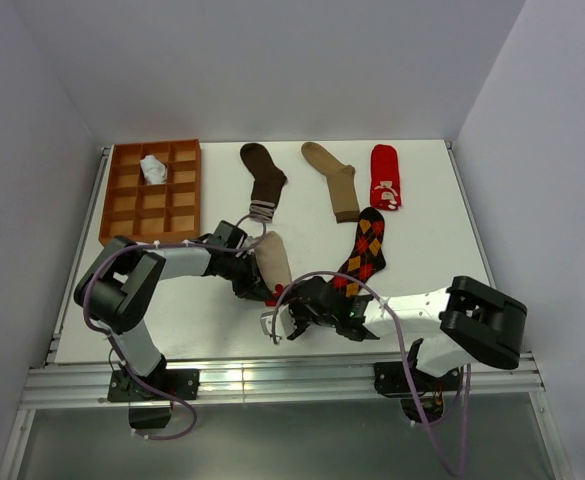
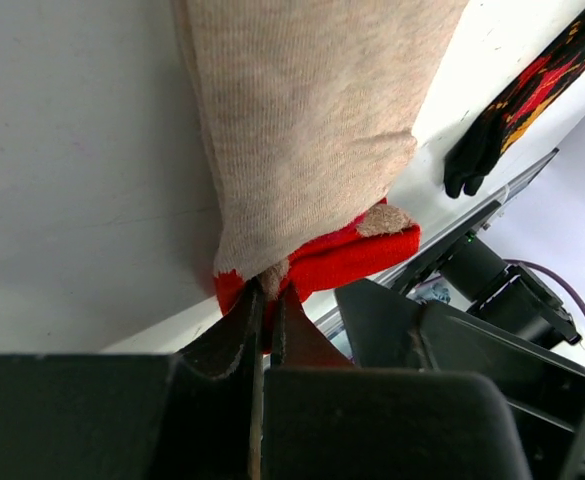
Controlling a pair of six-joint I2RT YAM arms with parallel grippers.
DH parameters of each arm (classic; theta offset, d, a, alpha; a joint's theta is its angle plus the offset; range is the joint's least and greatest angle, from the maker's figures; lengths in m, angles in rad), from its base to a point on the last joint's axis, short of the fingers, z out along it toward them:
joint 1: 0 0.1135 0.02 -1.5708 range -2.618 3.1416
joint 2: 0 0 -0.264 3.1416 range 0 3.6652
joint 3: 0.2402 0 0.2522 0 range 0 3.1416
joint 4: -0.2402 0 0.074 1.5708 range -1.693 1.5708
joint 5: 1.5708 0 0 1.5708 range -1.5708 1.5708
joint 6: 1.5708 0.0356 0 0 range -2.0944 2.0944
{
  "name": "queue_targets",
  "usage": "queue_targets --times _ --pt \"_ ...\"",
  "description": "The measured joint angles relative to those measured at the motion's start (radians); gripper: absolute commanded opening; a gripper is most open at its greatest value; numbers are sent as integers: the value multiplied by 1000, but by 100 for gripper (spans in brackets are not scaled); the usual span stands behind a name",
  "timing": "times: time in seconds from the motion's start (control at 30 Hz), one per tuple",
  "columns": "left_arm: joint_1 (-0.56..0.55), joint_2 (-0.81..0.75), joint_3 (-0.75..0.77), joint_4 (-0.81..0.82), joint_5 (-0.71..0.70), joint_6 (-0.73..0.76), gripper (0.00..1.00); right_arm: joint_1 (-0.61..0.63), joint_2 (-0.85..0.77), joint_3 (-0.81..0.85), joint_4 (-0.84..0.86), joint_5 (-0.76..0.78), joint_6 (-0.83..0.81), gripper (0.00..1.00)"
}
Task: Roll the socks
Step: Roll the sock at the center of the board.
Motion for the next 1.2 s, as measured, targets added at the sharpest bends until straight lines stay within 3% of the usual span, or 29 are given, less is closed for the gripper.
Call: queue_targets --times 0.3,0.47,0.5,0.6,0.7,0.9,1.1,1.2 --pt "1 6 13 -26 10 26 0 11 101 -1 93 40 -71 61" --pt "1 7 19 -50 16 47 1 13 134 0 132 51 -97 49" --pt "1 7 21 -56 17 50 1 13 142 0 140 54 -101 40" --pt "1 7 25 -65 17 64 6 13 158 2 137 55 -99 26" --pt "1 7 27 -72 19 72 14 13 159 12 107 50 -85 21" --pt "1 -12 28 -82 11 92 44 7 140 120 -111 -18 8 19" --pt "1 -157 23 -56 -98 85 59 -41 120 293 -407 -200 126 19" --pt "2 -251 -10 6 -164 63 60 -104 123 366 -545 -309 169 21"
